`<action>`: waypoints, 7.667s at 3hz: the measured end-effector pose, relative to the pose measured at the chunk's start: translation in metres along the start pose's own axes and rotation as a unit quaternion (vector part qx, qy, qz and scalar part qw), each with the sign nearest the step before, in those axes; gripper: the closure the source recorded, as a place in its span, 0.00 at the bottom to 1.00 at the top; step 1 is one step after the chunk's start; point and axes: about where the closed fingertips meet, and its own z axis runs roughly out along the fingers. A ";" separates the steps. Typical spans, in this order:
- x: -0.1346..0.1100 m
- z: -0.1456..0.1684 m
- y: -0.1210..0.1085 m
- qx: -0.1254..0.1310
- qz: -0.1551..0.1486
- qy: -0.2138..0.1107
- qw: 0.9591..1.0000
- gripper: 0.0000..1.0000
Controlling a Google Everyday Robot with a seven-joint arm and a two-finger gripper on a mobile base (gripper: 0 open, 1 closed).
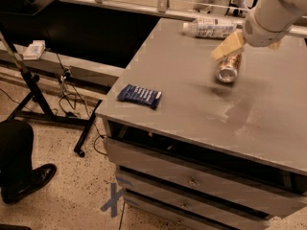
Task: Place orange can upright
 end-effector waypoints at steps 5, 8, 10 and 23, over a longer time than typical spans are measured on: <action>-0.036 0.080 0.009 0.033 0.228 0.076 0.970 0.16; -0.057 0.063 -0.005 0.055 0.192 0.018 0.980 0.84; -0.097 0.014 0.016 -0.069 0.096 -0.141 0.983 1.00; -0.029 -0.022 0.069 -0.305 -0.058 -0.537 0.784 1.00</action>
Offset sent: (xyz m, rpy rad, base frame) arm 0.0762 -0.0237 -0.0030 0.2339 0.0211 -0.5571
